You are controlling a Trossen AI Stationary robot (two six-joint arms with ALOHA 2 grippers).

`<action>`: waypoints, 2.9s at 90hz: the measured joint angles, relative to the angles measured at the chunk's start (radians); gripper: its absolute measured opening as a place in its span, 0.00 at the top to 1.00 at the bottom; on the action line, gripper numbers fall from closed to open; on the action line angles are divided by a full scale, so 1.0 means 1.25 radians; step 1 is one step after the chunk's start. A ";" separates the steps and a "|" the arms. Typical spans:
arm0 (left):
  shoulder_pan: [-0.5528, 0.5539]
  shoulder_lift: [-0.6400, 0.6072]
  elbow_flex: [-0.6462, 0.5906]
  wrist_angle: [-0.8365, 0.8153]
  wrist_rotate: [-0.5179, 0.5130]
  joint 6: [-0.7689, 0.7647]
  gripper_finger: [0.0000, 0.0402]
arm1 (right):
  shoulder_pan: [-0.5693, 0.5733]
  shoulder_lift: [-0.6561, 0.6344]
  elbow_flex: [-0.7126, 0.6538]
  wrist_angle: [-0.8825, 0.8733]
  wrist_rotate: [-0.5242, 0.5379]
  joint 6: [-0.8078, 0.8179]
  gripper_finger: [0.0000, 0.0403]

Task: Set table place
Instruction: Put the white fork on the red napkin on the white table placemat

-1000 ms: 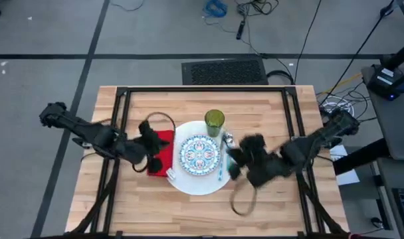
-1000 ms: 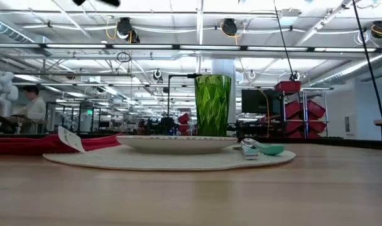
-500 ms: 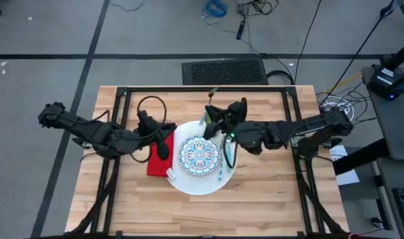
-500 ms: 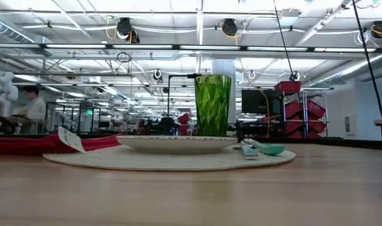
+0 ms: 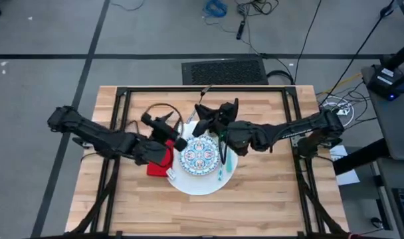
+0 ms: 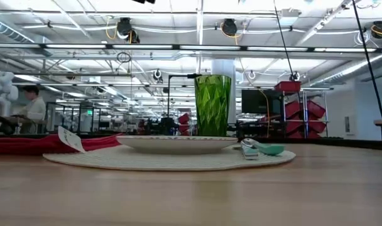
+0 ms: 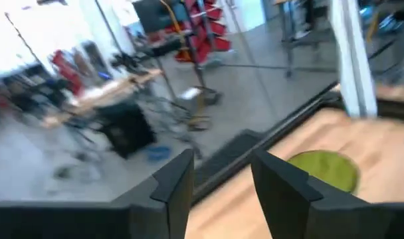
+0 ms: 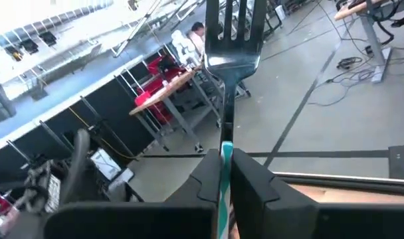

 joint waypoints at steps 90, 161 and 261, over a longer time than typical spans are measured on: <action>0.010 0.016 0.000 0.369 0.151 0.212 0.65 | 0.017 0.001 0.000 -0.036 -0.019 -0.060 0.99; 0.016 0.015 0.000 0.347 0.217 0.212 0.96 | 0.020 -0.001 0.000 -0.054 -0.063 -0.066 0.96; -0.007 -0.374 -0.145 -0.341 0.456 -0.896 0.97 | 0.161 -0.117 0.001 -0.280 -0.052 -0.189 0.65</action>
